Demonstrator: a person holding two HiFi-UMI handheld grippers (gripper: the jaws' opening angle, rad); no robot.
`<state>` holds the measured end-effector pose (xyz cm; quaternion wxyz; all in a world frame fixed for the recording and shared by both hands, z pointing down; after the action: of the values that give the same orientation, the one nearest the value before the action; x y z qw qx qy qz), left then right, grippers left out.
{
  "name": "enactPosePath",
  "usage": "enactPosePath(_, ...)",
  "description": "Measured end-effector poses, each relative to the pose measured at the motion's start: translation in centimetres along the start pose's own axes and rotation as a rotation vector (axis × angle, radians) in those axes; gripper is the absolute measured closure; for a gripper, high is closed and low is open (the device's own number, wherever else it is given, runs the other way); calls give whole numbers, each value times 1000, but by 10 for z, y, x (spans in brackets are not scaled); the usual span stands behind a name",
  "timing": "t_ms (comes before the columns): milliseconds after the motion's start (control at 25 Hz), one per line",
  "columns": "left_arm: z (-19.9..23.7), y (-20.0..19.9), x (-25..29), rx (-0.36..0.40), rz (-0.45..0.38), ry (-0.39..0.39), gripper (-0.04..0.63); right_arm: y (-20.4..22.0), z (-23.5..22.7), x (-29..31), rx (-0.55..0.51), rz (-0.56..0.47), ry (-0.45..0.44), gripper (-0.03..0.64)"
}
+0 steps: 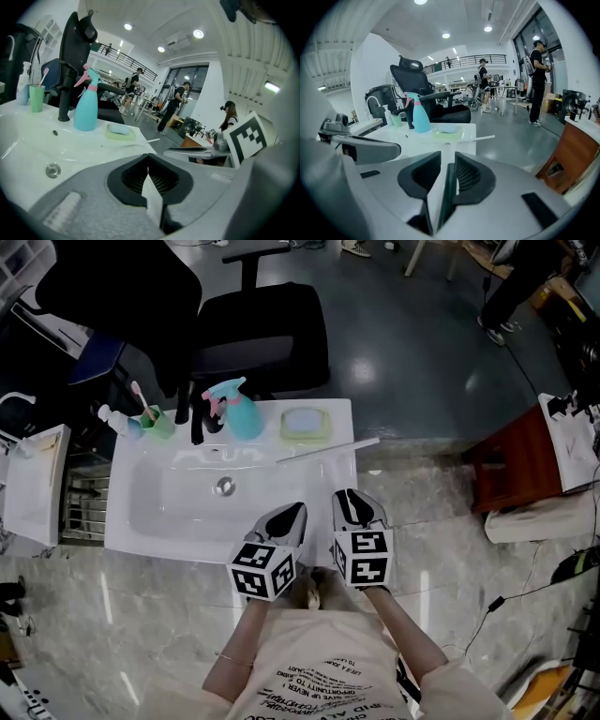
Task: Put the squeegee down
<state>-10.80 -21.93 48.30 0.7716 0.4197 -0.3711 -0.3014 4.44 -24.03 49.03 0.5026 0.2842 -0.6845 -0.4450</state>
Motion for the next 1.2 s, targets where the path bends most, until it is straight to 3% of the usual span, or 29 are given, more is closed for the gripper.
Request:
enactPosePath(400, -7, -31, -8, 67, -107, 33, 572, -31, -9, -25, 12, -111, -93, 606)
enactPosePath(880, -17, -68, -28, 172, -247, 31, 572, -71, -18, -54, 54, -322, -187, 612)
enactPosePath(1200, -16, -86, -48, 243, -330, -25, 572, -90, -24, -70, 76, -421, -199, 612)
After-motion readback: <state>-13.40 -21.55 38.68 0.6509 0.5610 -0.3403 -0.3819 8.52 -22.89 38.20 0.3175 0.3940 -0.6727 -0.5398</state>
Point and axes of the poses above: the fingertips, and each gripper's own axes: x forward along the fingers, z to its left, y out of its underside, the point moved 8 cm from there along -x, backward along the fingers, and after that the axes turned 7 degrees about -z, right-handed, at the moved point
